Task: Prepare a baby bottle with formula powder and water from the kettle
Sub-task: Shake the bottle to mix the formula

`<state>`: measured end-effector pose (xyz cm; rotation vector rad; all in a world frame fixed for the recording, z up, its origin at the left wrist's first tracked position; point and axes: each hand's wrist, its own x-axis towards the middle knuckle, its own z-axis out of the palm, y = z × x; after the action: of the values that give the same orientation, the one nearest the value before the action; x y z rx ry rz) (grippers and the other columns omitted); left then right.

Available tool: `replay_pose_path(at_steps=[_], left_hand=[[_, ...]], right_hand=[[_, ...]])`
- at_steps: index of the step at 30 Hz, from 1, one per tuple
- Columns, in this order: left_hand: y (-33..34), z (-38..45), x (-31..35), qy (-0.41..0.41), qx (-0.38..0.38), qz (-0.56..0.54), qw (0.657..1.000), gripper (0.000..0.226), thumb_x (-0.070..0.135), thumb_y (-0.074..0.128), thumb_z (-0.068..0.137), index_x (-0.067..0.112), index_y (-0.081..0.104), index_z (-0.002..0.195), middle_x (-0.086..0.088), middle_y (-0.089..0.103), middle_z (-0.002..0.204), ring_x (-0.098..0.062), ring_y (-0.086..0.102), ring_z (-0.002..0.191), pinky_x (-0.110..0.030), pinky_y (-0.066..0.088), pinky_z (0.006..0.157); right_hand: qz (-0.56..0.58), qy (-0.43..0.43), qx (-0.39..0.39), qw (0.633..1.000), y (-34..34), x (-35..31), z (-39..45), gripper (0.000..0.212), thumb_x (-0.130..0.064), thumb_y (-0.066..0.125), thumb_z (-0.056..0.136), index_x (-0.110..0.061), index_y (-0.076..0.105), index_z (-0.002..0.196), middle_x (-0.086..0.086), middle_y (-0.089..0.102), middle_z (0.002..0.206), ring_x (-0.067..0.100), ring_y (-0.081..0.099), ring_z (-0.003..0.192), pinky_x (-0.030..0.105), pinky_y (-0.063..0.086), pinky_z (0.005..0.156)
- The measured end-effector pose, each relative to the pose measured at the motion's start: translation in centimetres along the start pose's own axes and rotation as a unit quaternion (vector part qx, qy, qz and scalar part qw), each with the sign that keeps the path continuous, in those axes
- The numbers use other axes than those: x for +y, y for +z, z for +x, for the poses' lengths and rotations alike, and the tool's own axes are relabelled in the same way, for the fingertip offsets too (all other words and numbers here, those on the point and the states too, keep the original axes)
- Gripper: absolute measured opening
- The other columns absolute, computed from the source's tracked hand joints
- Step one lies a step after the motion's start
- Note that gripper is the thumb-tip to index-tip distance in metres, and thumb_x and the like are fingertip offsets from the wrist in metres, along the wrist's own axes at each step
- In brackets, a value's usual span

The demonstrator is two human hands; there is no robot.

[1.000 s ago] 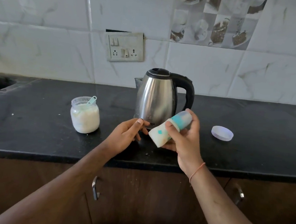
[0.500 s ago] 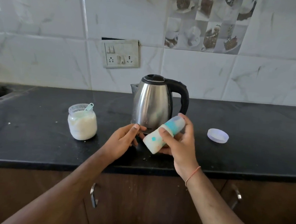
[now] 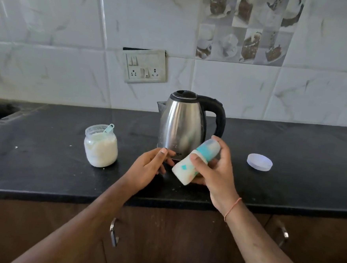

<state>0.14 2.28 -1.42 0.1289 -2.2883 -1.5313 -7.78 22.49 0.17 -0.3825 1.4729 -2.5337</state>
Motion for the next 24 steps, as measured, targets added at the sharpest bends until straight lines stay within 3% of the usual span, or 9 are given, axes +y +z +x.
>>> replay_pose_path(at_steps=[4,7,8,11,12,15,19,22,24], left_hand=[[0.0,-0.1,-0.3,0.012,0.004,0.0,1.0,0.042,0.051,0.037,0.115,0.032,0.074,0.125,0.005,0.079,0.109,-0.012,0.07,0.083,-0.029,0.055,0.081],[0.1,0.0,-0.5,0.004,-0.007,0.009,1.0,0.039,0.049,0.04,0.115,0.033,0.074,0.124,0.006,0.079,0.107,-0.012,0.07,0.083,-0.029,0.053,0.082],[0.1,0.1,-0.5,0.005,-0.008,0.008,1.0,0.04,0.052,0.04,0.114,0.033,0.074,0.124,0.007,0.079,0.107,-0.012,0.071,0.083,-0.03,0.052,0.082],[0.1,0.1,-0.4,0.009,-0.004,-0.004,1.0,0.047,0.059,0.04,0.105,0.033,0.075,0.124,0.006,0.079,0.108,-0.011,0.071,0.082,-0.028,0.051,0.081],[0.2,0.1,-0.4,0.011,-0.004,-0.004,1.0,0.047,0.058,0.04,0.105,0.032,0.075,0.123,0.006,0.079,0.107,-0.011,0.07,0.082,-0.026,0.051,0.08],[0.1,0.2,-0.5,0.01,-0.008,0.0,1.0,0.044,0.057,0.04,0.109,0.033,0.075,0.123,0.007,0.079,0.106,-0.011,0.07,0.081,-0.027,0.051,0.08],[0.1,0.1,-0.6,0.009,0.003,-0.004,1.0,0.044,0.056,0.039,0.109,0.035,0.075,0.122,0.006,0.079,0.108,-0.01,0.069,0.081,-0.028,0.052,0.08],[0.1,0.1,-0.5,0.001,-0.006,0.009,1.0,0.04,0.051,0.04,0.114,0.034,0.074,0.124,0.006,0.079,0.108,-0.011,0.07,0.083,-0.028,0.052,0.082],[-0.1,0.2,-0.4,-0.001,-0.003,0.003,1.0,0.041,0.052,0.039,0.113,0.033,0.074,0.124,0.006,0.079,0.109,-0.011,0.071,0.084,-0.029,0.053,0.082]], right_hand=[[0.156,-0.045,0.136,0.977,-0.9,-0.6,1.0,0.067,-0.022,0.08,0.098,-0.036,0.04,0.151,0.005,0.06,0.14,0.03,0.072,0.122,0.047,0.067,0.073],[-0.001,-0.006,-0.007,1.0,-0.1,-0.3,-0.2,0.066,-0.013,0.082,0.094,-0.039,0.05,0.145,0.003,0.065,0.131,0.024,0.076,0.113,0.046,0.067,0.071],[0.004,0.0,0.001,1.0,-0.1,-0.1,0.0,0.066,-0.01,0.082,0.094,-0.038,0.051,0.144,0.002,0.066,0.128,0.023,0.077,0.111,0.046,0.067,0.071],[0.146,-0.053,0.14,0.978,-1.0,-0.6,1.0,0.063,-0.016,0.08,0.097,-0.028,0.043,0.146,0.006,0.064,0.135,0.031,0.075,0.118,0.049,0.067,0.07],[0.15,-0.041,0.138,0.978,-0.7,-0.9,1.0,0.062,-0.017,0.08,0.098,-0.028,0.042,0.146,0.006,0.064,0.135,0.032,0.074,0.118,0.05,0.067,0.071],[0.009,0.003,0.01,1.0,-0.2,-0.3,0.2,0.064,-0.012,0.082,0.094,-0.037,0.051,0.144,0.003,0.066,0.128,0.026,0.076,0.112,0.048,0.067,0.07],[0.16,-0.052,0.147,0.975,-1.1,-0.8,1.2,0.065,-0.018,0.08,0.098,-0.036,0.042,0.148,0.002,0.061,0.134,0.031,0.073,0.119,0.046,0.067,0.07],[0.027,-0.001,0.006,1.0,-0.4,-0.4,0.1,0.067,-0.012,0.082,0.095,-0.037,0.049,0.147,0.003,0.066,0.127,0.024,0.077,0.109,0.044,0.067,0.07],[0.04,-0.023,0.052,0.998,-0.4,-0.2,0.5,0.066,-0.012,0.083,0.094,-0.036,0.05,0.145,0.003,0.067,0.129,0.026,0.077,0.111,0.046,0.067,0.071]])
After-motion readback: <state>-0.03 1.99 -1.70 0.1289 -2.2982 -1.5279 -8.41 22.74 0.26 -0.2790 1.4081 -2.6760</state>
